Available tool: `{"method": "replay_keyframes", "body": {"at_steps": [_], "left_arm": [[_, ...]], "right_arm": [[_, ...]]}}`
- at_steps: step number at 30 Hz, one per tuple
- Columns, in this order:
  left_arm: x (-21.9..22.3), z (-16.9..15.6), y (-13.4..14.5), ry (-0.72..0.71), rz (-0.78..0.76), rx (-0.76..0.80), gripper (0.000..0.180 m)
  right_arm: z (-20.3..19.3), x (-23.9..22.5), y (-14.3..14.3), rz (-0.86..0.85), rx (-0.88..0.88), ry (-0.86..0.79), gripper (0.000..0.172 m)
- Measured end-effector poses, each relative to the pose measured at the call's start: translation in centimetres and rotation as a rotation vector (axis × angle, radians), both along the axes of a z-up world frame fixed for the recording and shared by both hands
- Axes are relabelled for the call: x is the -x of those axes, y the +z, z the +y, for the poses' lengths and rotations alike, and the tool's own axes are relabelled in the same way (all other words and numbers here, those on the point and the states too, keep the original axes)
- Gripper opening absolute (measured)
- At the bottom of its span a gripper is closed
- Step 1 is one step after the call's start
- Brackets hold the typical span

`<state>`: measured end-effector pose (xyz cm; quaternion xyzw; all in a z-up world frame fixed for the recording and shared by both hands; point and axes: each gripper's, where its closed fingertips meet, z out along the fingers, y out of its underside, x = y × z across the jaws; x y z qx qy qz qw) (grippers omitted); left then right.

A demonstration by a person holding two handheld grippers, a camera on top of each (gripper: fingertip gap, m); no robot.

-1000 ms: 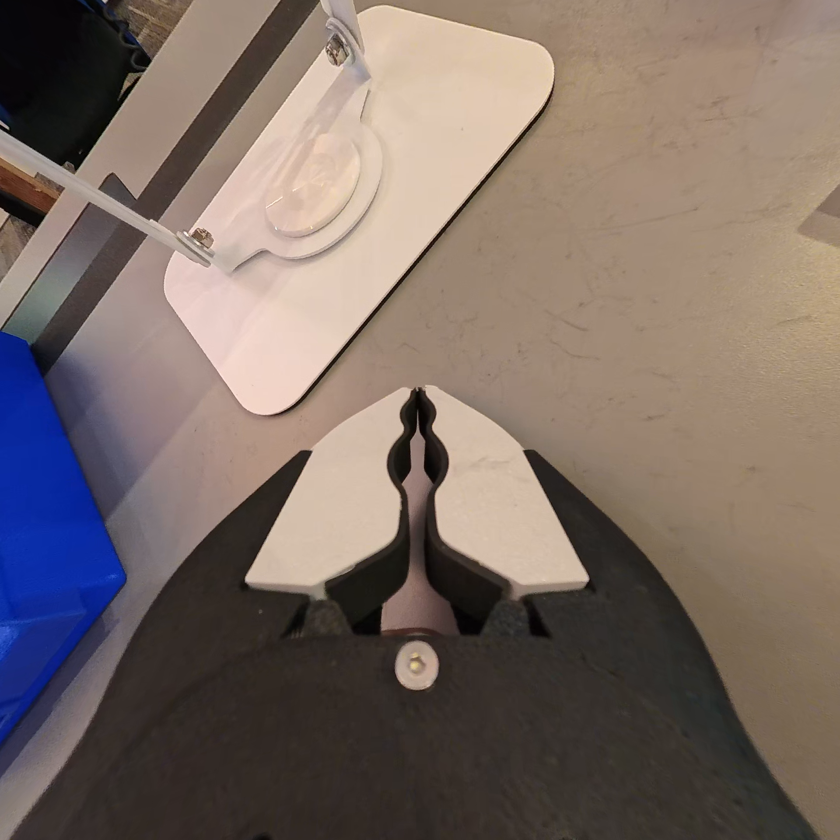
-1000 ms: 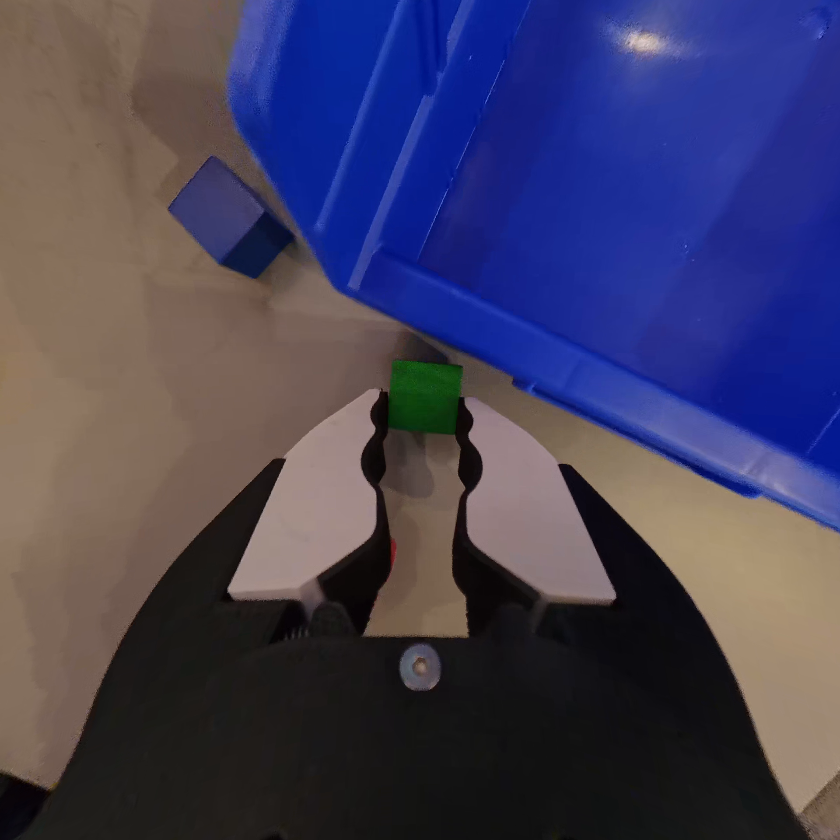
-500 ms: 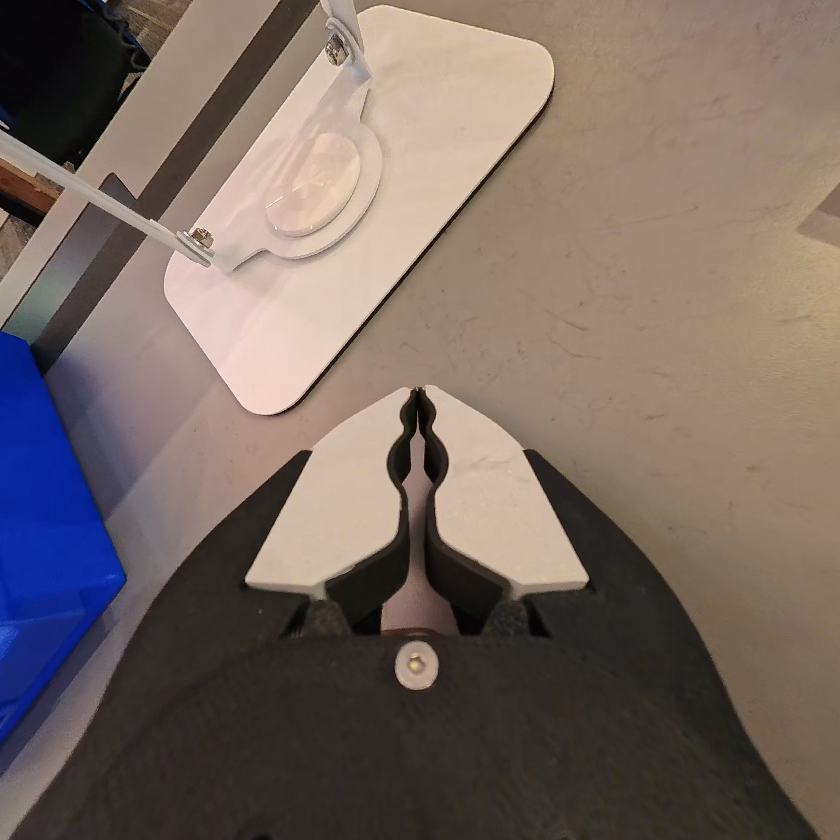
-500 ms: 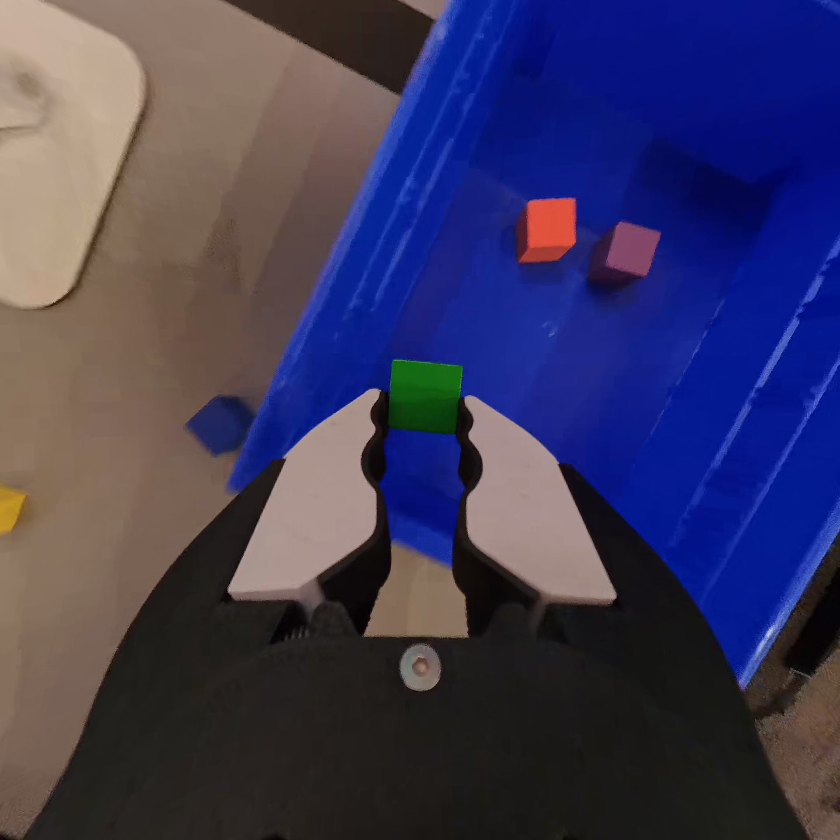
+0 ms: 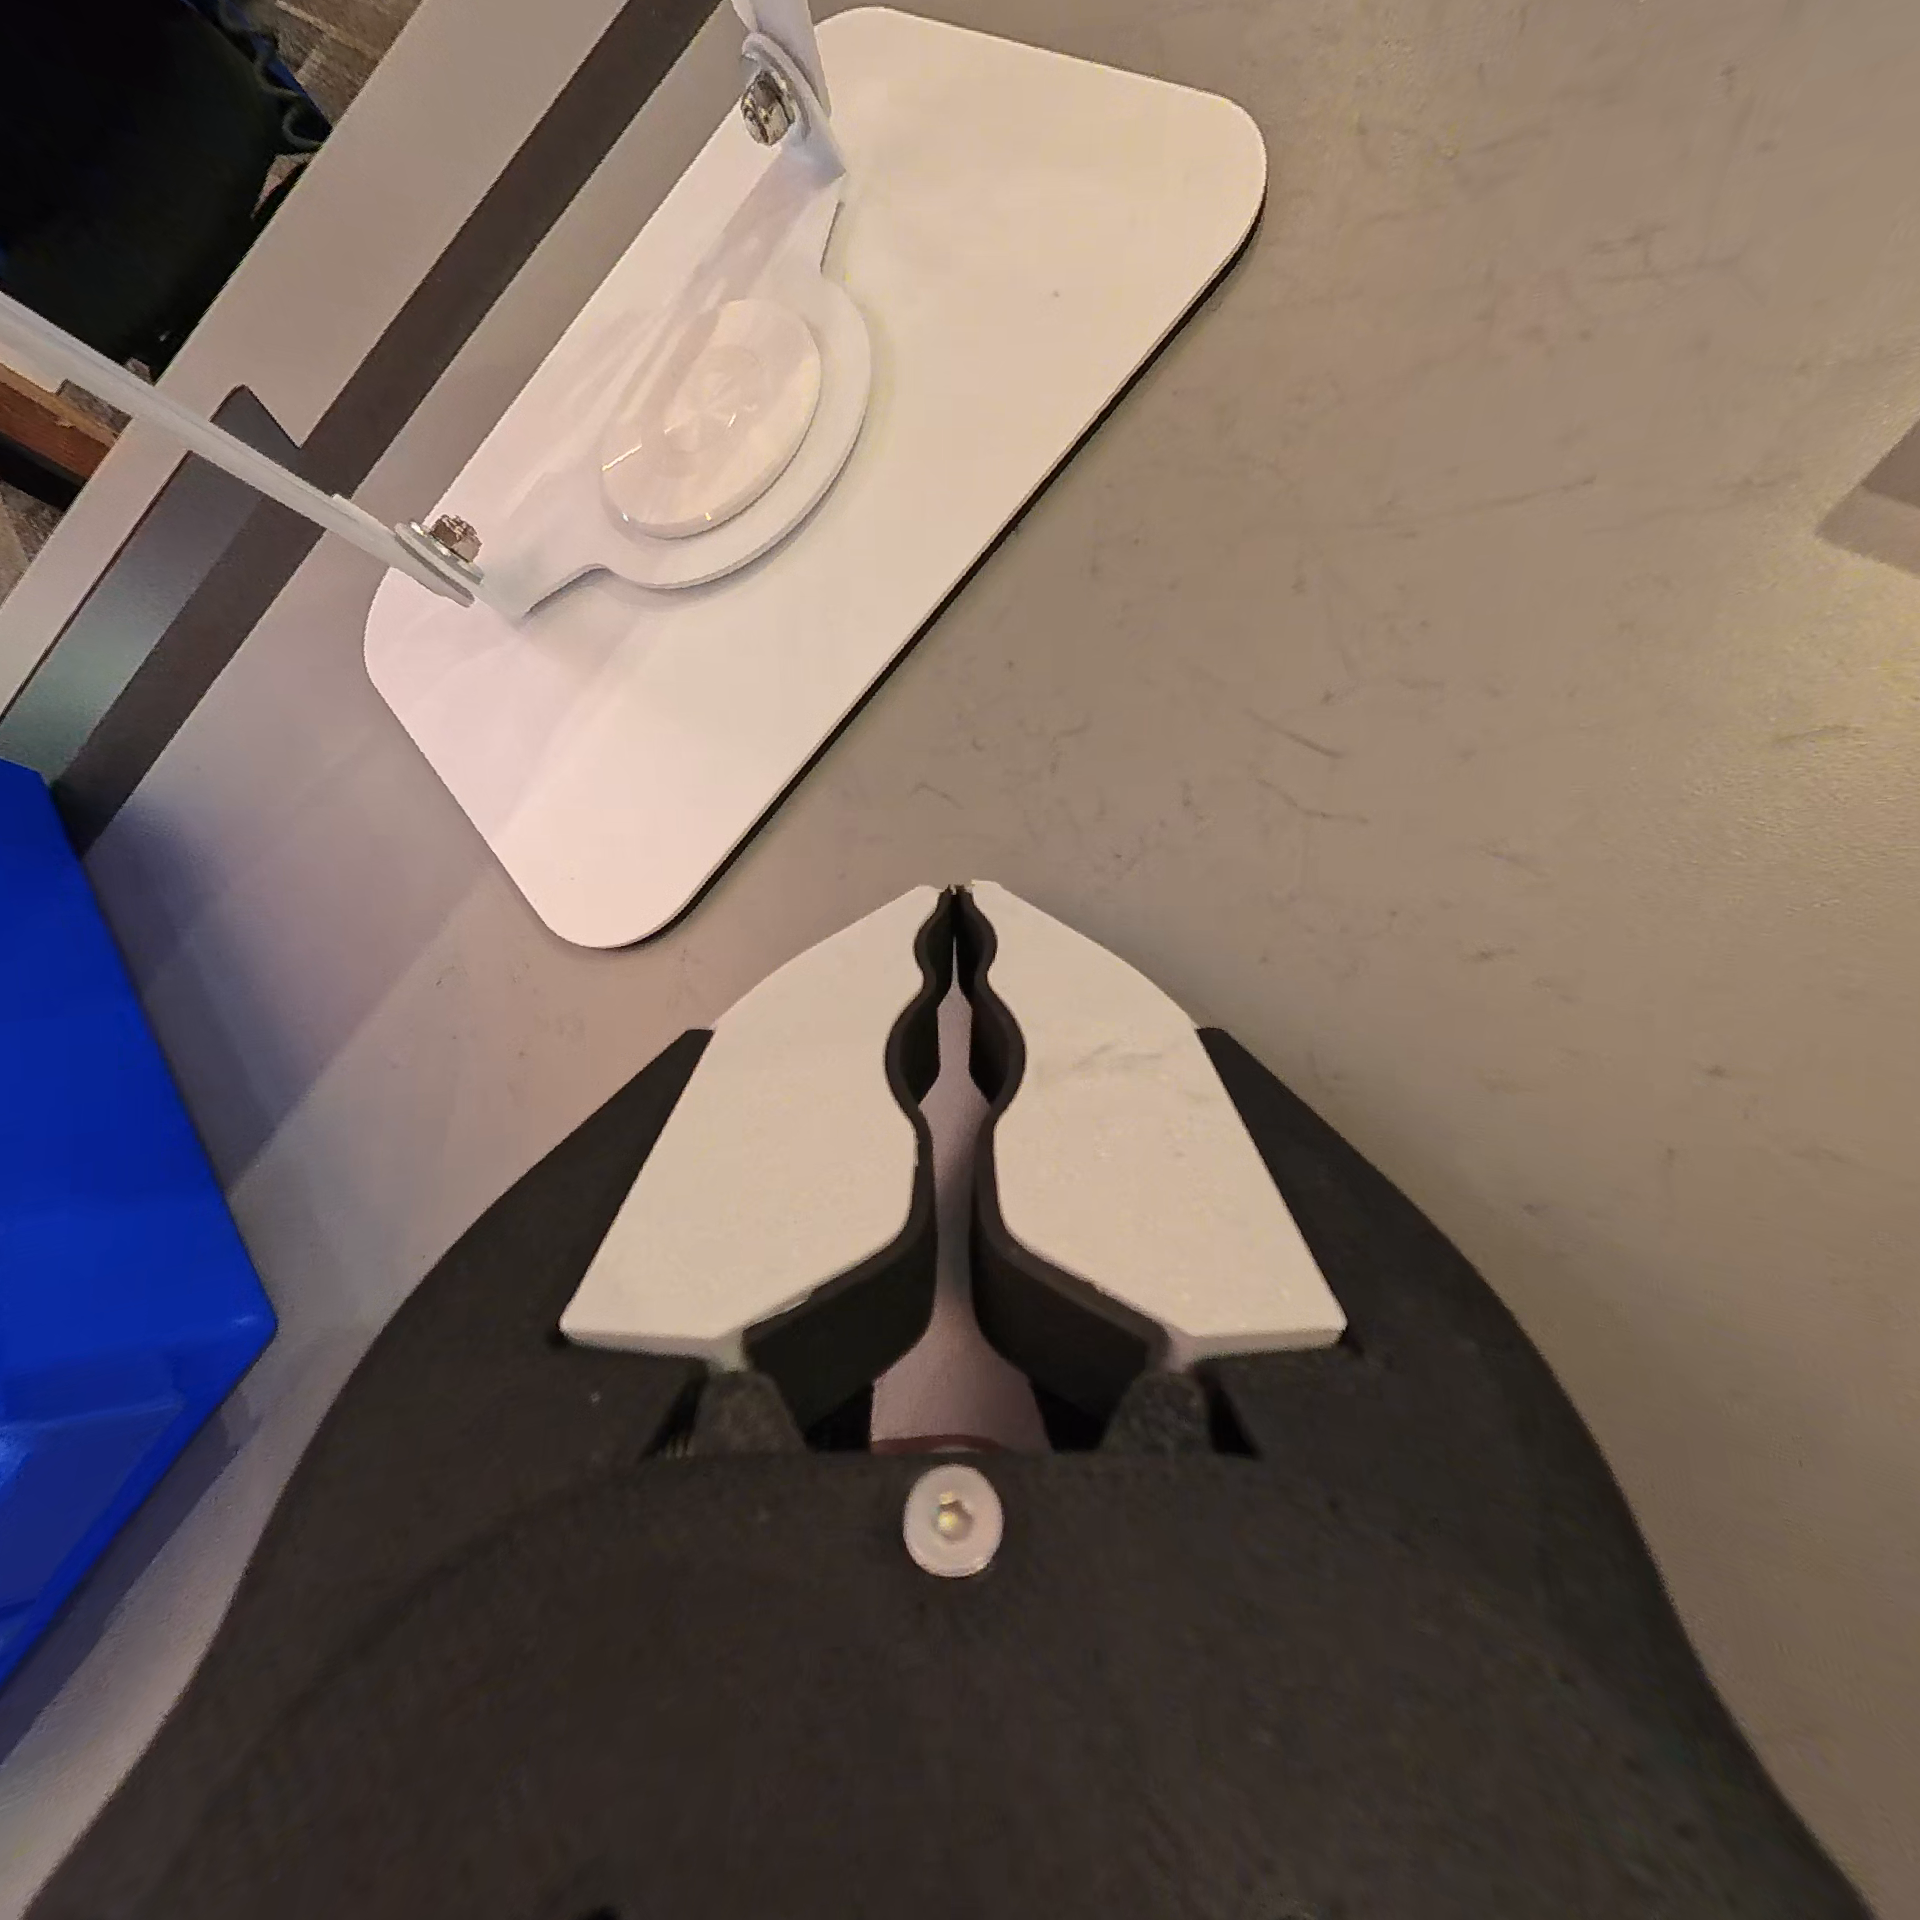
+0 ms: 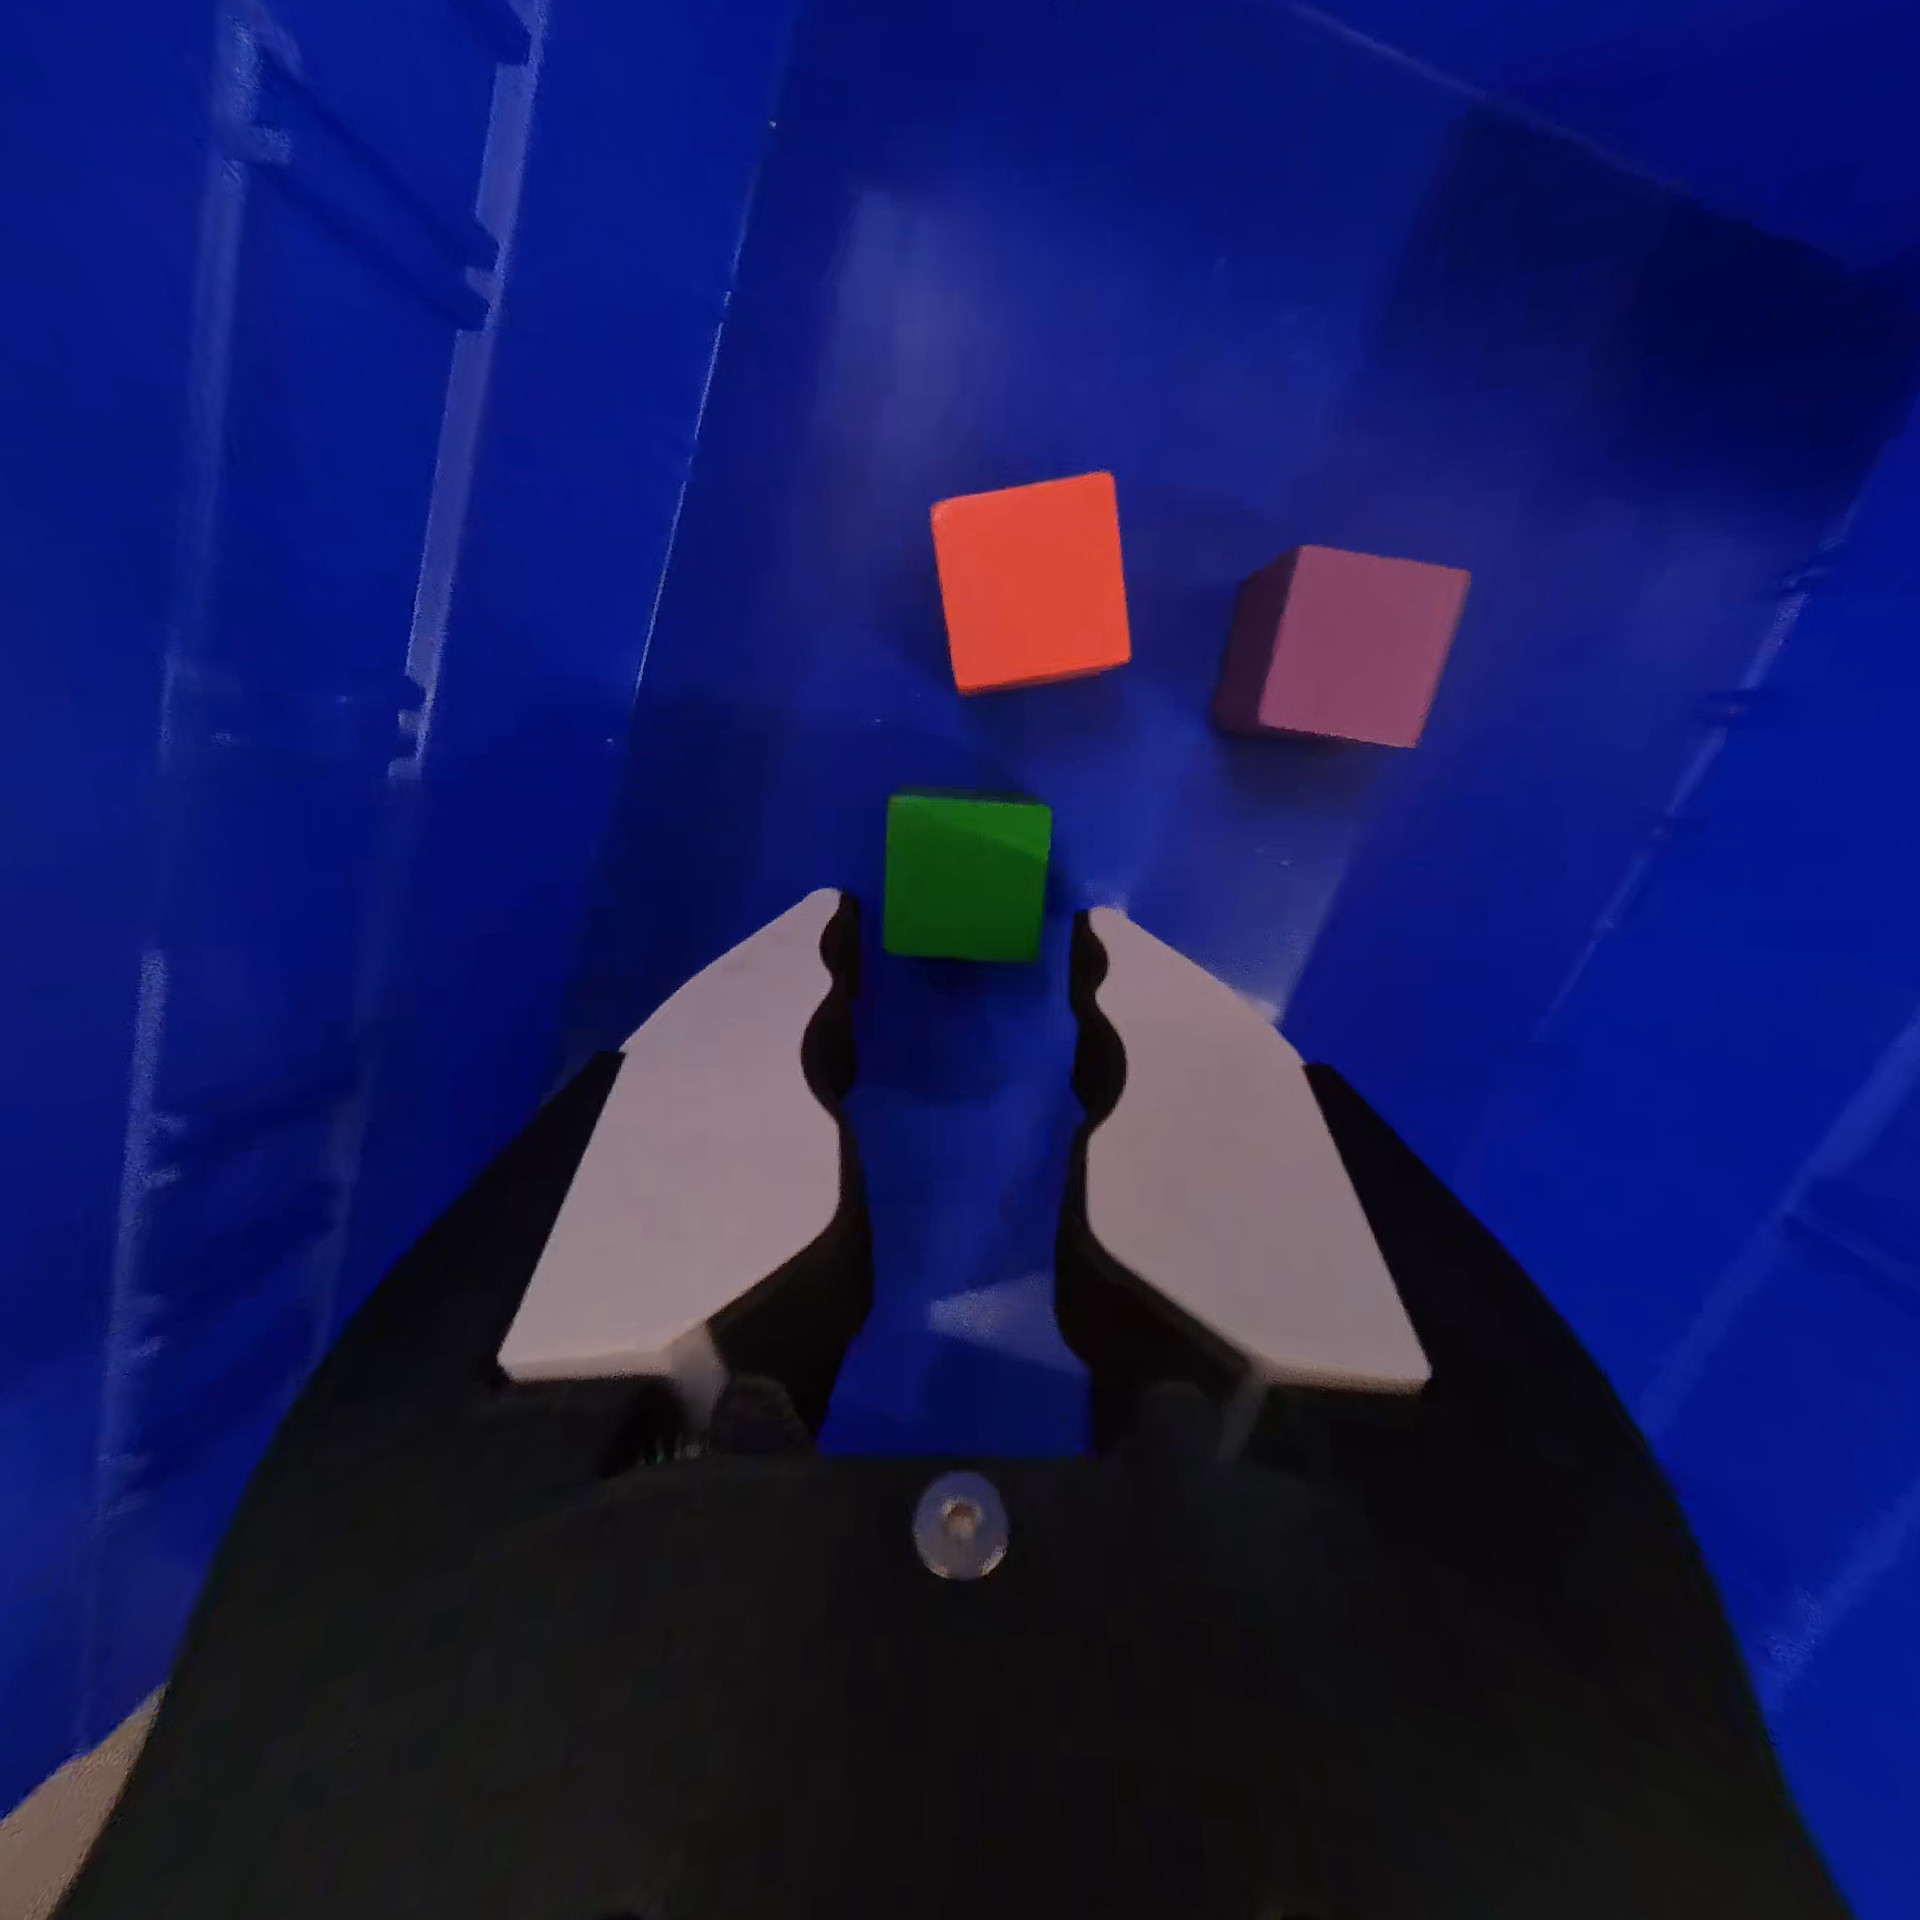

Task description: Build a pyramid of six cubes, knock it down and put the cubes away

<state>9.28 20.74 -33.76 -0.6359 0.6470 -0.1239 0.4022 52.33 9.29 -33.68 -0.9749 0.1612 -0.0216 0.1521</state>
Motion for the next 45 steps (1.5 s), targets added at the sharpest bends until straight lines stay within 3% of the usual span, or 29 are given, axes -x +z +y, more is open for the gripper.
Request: {"method": "replay_keyframes", "body": {"at_steps": [3, 8, 11, 14, 18, 23, 31, 45], "left_arm": [[0.0, 0.0, 0.0, 0.000, 0.000, 0.001, 0.000], [0.0, 0.0, 0.0, 0.000, 0.000, 0.002, 0.000], [0.0, 0.0, 0.0, 0.000, 0.000, 0.001, 0.000], [0.0, 0.0, 0.0, 0.000, 0.000, -0.001, 0.000], [0.0, 0.0, 0.0, 0.000, 0.000, -0.006, 0.000], [0.0, -0.1, 0.0, -0.001, 0.001, -0.006, 0.000], [0.0, -0.1, 0.0, -0.002, 0.001, 0.003, 0.000], [0.0, -0.1, 0.0, -0.004, 0.001, 0.003, 0.000]], "right_arm": [[-0.4, 0.2, 2.9, -0.057, -0.065, 0.011, 0.045], [-2.2, 3.9, 10.0, -0.170, -0.213, 0.109, 0.041], [-3.5, 8.5, 12.6, -0.225, -0.243, 0.272, 0.041], [-3.5, 14.3, 13.1, -0.201, -0.272, 0.495, 0.040], [-3.2, 20.0, 11.0, -0.190, -0.217, 0.719, 0.041], [-2.8, 21.9, 6.2, -0.171, -0.075, 0.813, 0.047], [-2.8, 20.2, 2.5, -0.185, 0.057, 0.804, 0.045], [-2.0, 19.2, 0.1, -0.329, 0.177, 0.787, 0.043]]}}
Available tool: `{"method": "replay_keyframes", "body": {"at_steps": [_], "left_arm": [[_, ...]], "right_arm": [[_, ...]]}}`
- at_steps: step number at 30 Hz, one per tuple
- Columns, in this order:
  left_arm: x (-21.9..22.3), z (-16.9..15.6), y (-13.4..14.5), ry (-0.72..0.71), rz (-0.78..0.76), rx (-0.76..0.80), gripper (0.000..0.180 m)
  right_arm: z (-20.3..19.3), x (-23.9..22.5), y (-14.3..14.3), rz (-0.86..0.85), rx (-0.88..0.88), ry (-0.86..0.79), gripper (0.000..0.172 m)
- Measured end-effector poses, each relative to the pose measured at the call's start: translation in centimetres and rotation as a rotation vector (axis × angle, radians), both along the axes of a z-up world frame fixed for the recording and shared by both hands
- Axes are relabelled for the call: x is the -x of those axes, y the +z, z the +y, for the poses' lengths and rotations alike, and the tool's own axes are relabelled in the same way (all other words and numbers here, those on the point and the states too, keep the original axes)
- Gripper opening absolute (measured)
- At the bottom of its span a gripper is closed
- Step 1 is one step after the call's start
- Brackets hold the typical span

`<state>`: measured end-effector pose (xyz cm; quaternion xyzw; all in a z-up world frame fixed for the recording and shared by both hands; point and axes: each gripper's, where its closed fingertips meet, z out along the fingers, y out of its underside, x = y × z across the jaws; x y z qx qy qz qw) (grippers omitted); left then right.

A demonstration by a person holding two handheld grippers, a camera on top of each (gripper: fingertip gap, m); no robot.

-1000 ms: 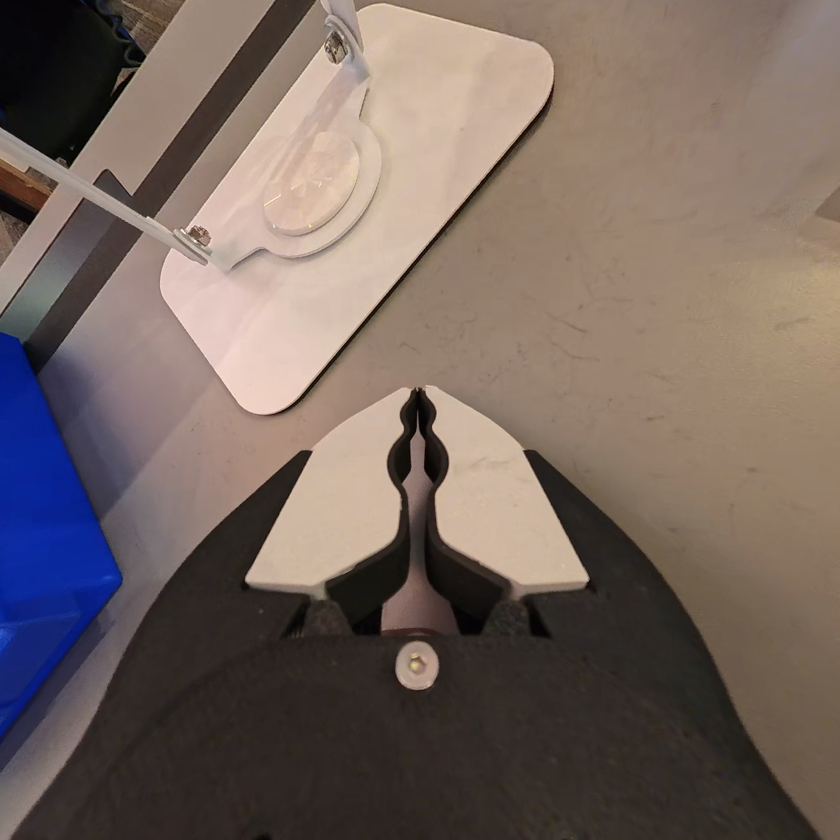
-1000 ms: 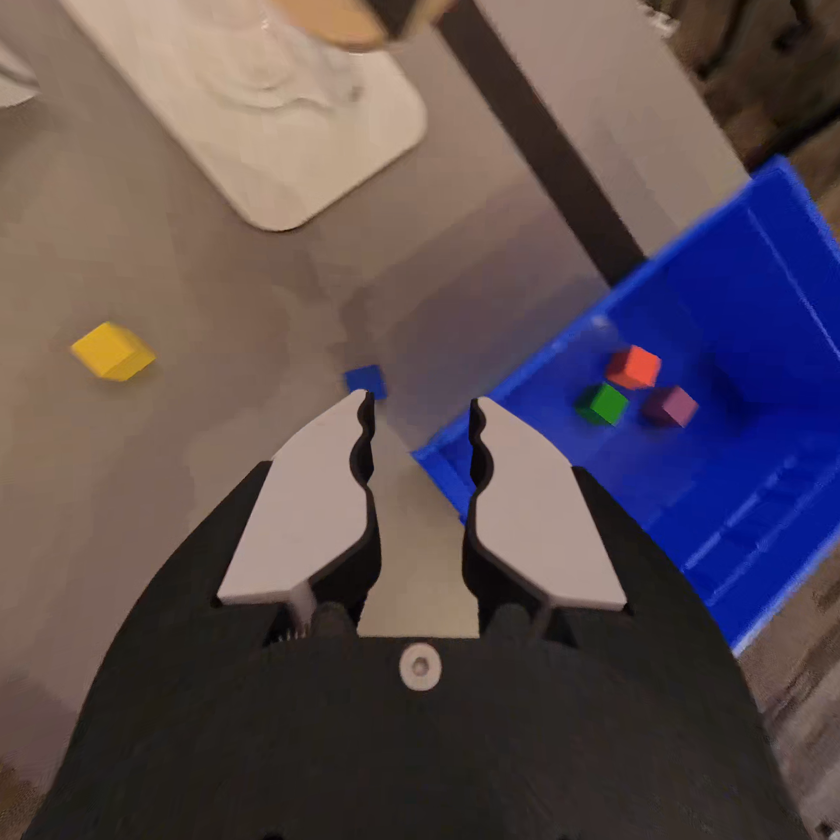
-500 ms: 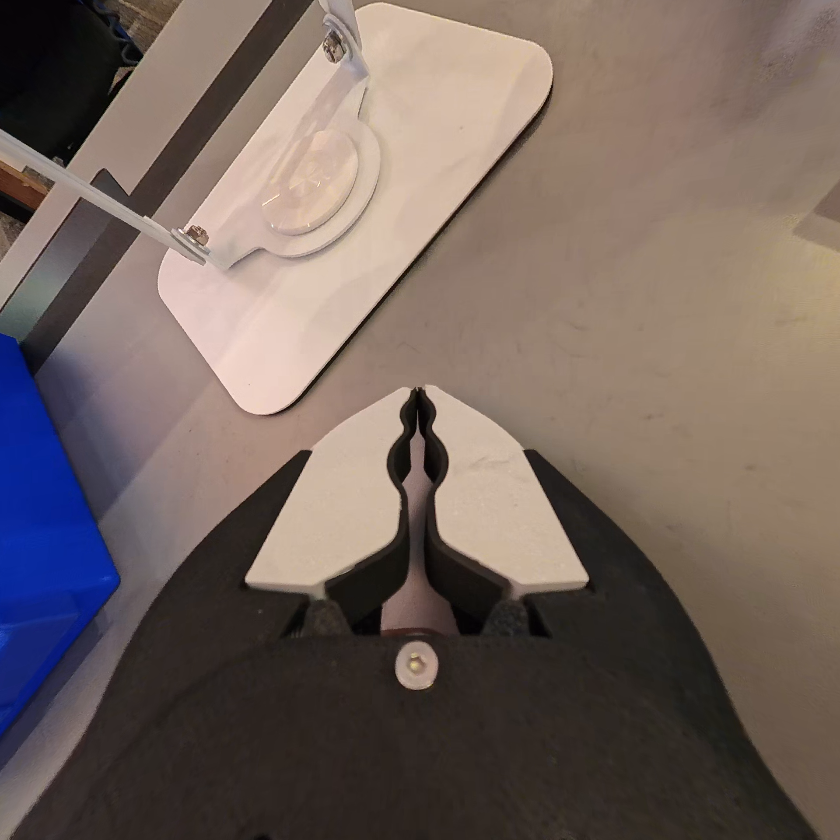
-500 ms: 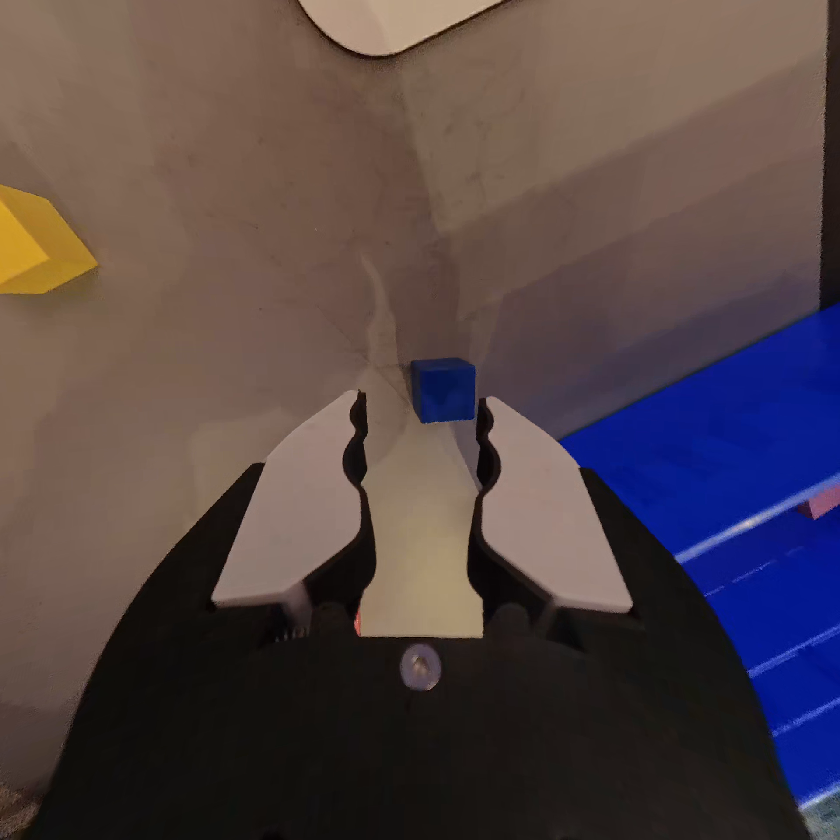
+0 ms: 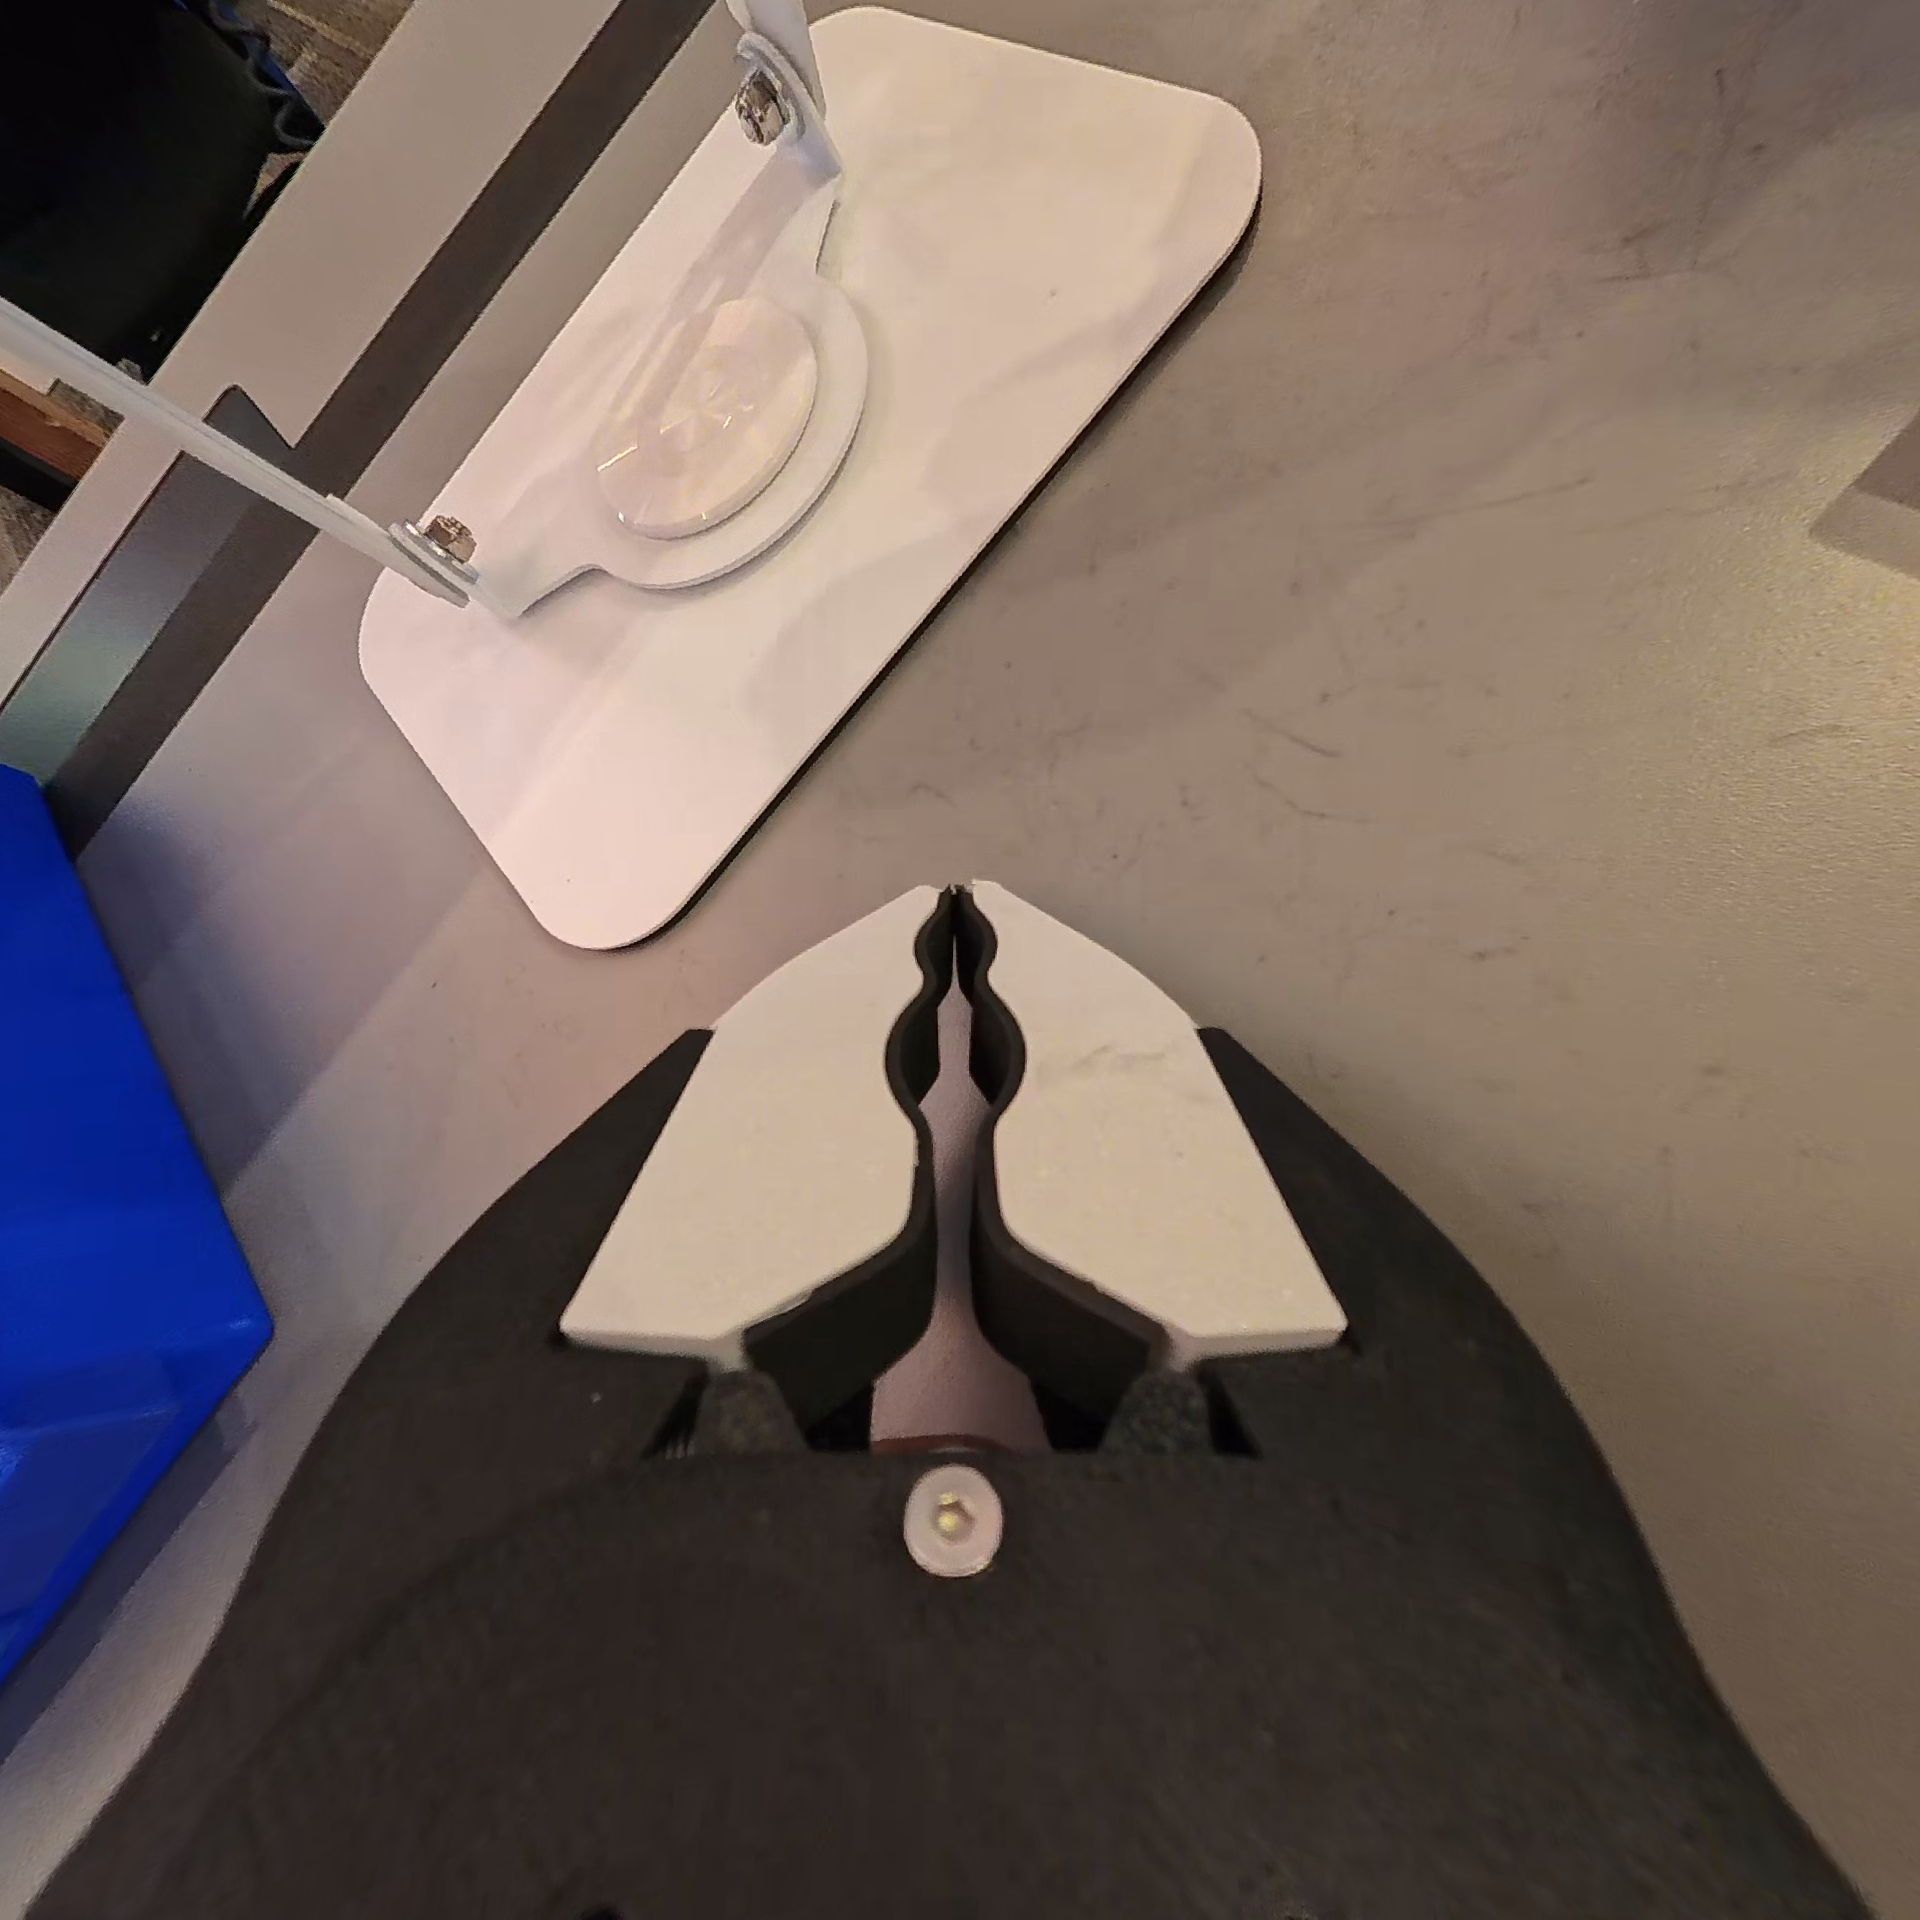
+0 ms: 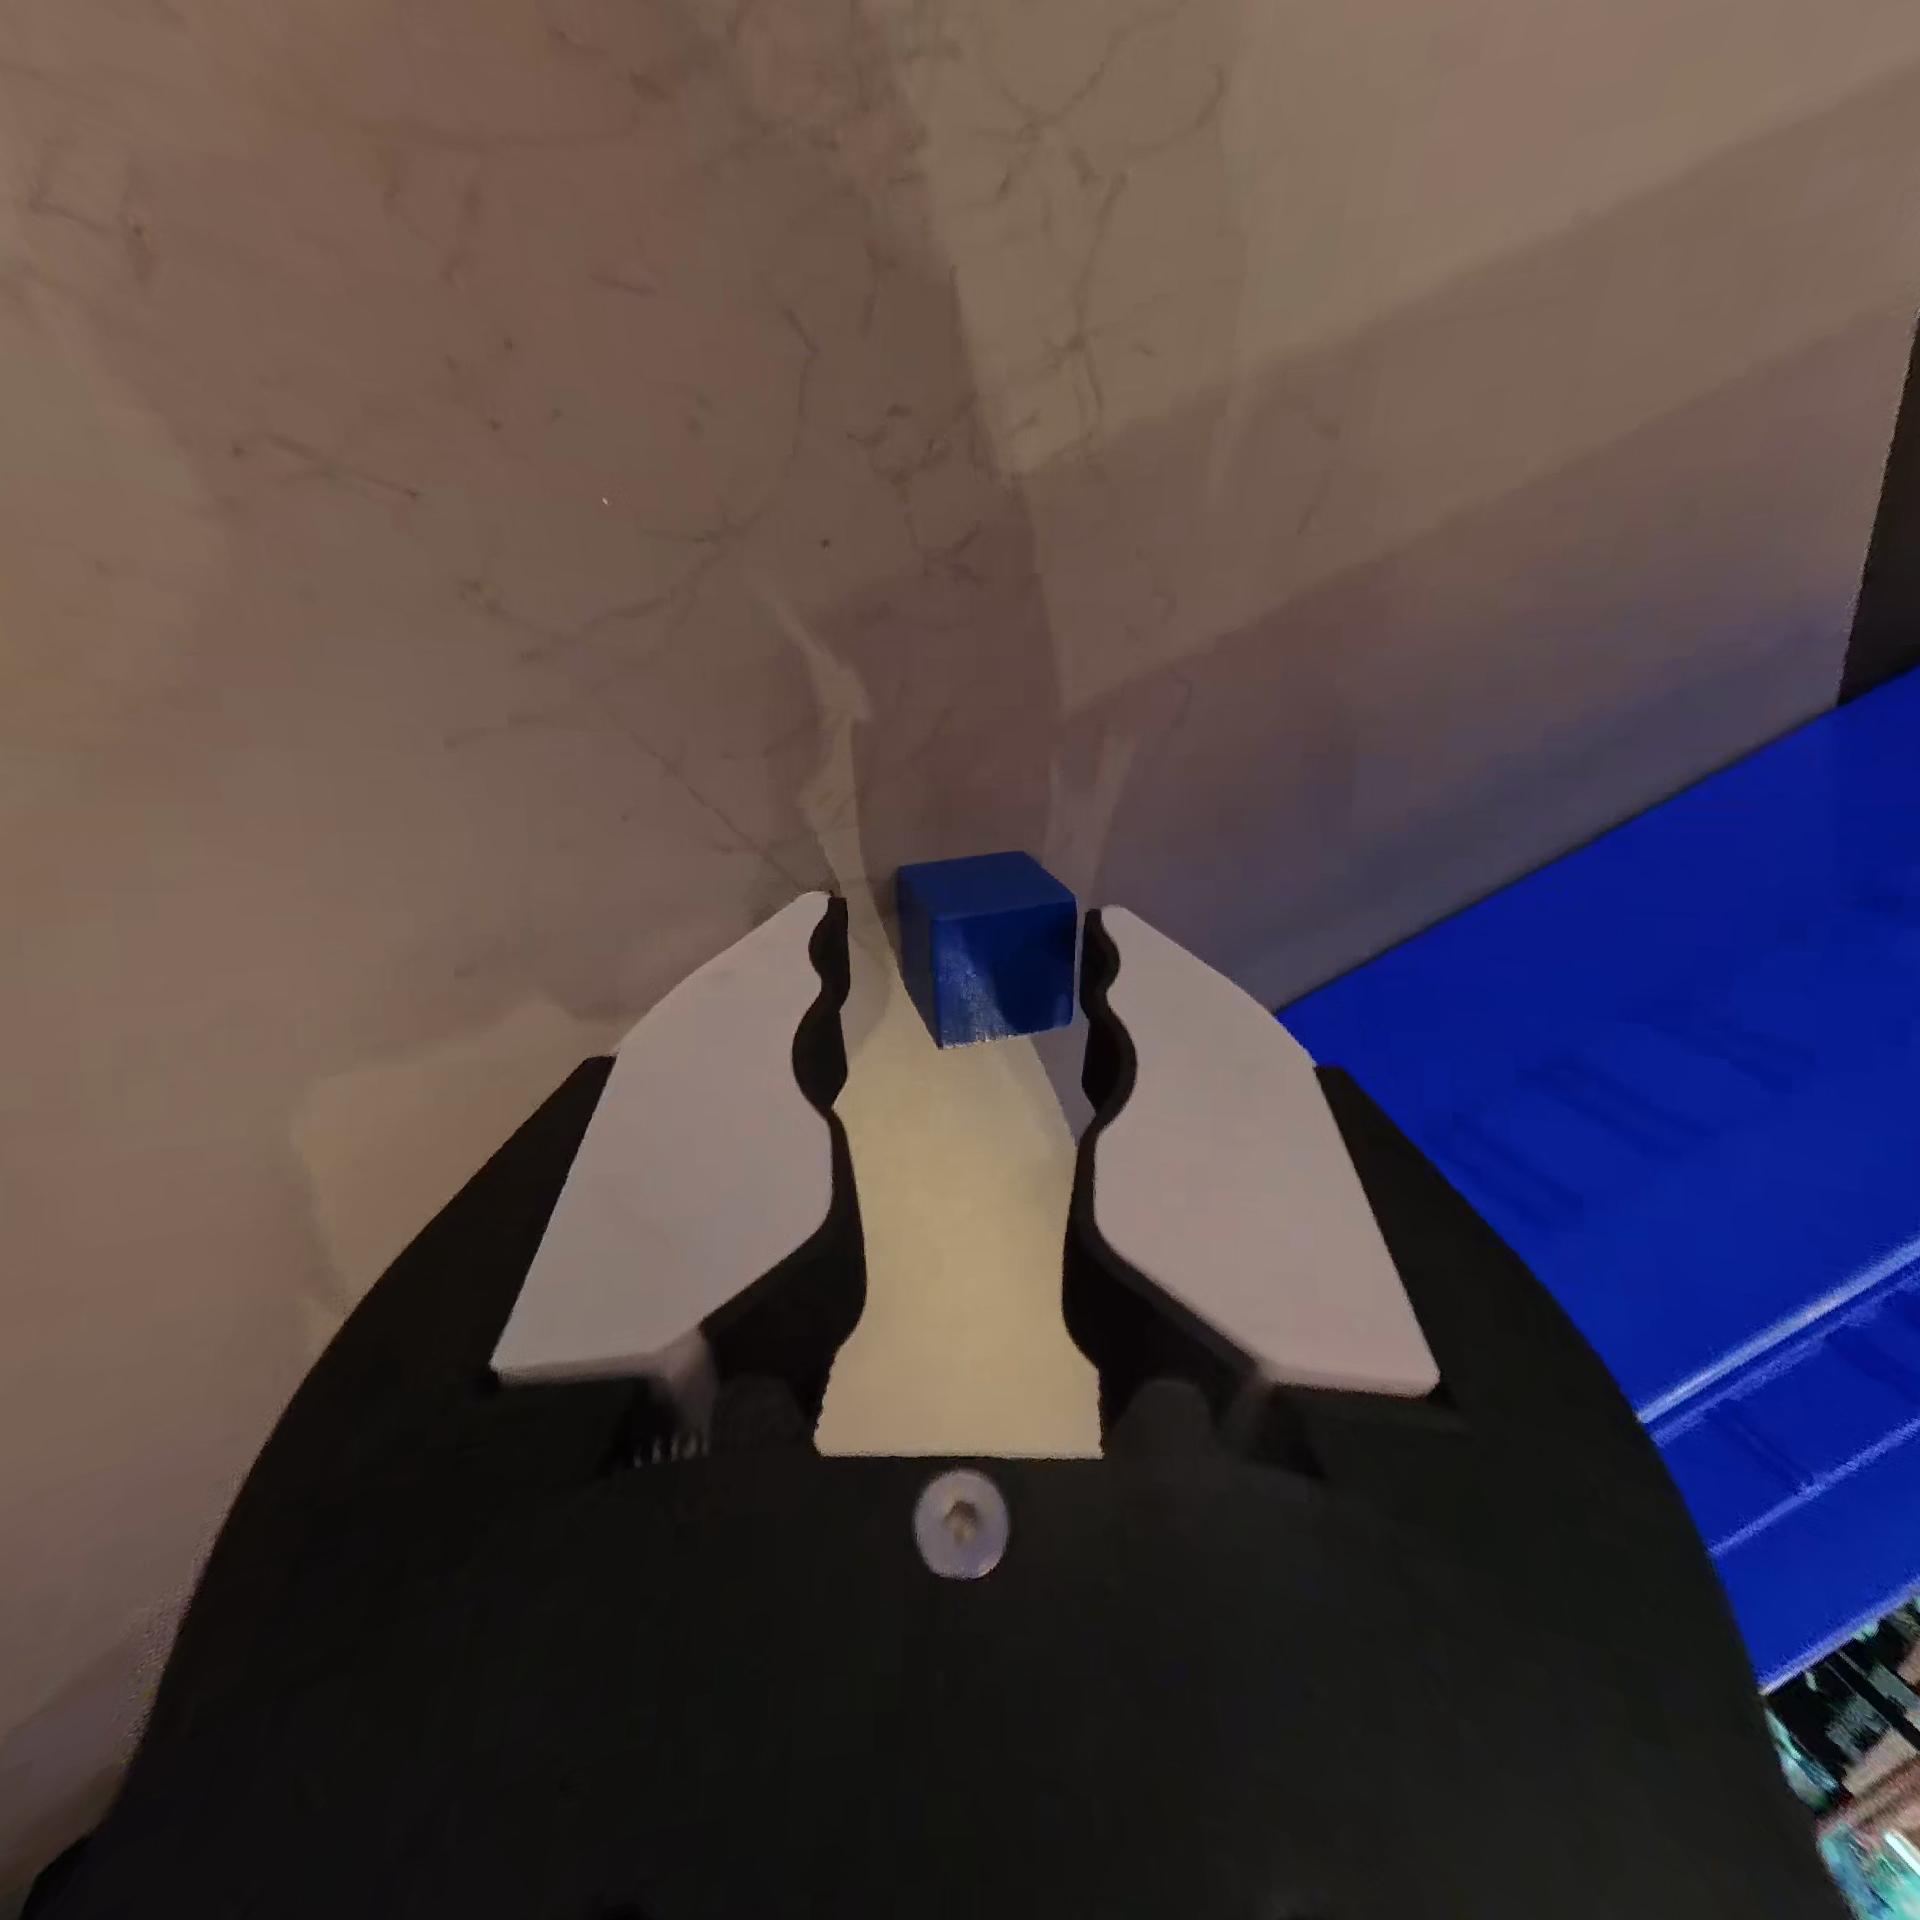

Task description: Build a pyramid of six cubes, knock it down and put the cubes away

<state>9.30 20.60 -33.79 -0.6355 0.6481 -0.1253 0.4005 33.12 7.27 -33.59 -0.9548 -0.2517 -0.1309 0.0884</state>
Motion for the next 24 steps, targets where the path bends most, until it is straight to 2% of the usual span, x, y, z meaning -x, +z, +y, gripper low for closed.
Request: {"method": "replay_keyframes", "body": {"at_steps": [5, 10, 12, 15, 18, 20, 22, 24], "left_arm": [[0.0, 0.0, 0.0, 0.000, 0.000, 0.000, 0.000], [0.0, 0.0, 0.0, -0.002, 0.000, 0.002, 0.000], [0.0, 0.0, 0.0, -0.003, 0.000, 0.002, 0.000], [0.0, -0.1, 0.0, -0.003, 0.000, 0.000, 0.000], [0.0, -0.1, 0.0, -0.003, 0.000, 0.000, 0.000], [0.0, -0.1, 0.0, -0.003, 0.000, -0.001, 0.000], [0.0, -0.1, 0.0, -0.003, 0.000, -0.001, 0.000], [0.0, -0.1, 0.0, -0.003, 0.000, -0.001, 0.000]], "right_arm": [[0.0, -0.5, -0.2, -0.044, 0.017, 0.004, 0.032], [-0.7, 0.5, 0.2, 0.056, 0.022, -0.043, 0.031], [-1.2, 1.8, 1.5, 0.148, -0.012, -0.054, 0.031], [-0.9, 2.1, 6.3, 0.248, -0.161, -0.089, 0.030], [-0.3, -2.7, 11.8, 0.220, -0.331, -0.216, 0.030], [0.0, -7.2, 13.8, 0.193, -0.391, -0.334, 0.030], [0.3, -11.3, 13.7, 0.189, -0.394, -0.444, 0.030], [0.5, -14.8, 12.2, 0.173, -0.363, -0.540, 0.031]]}}
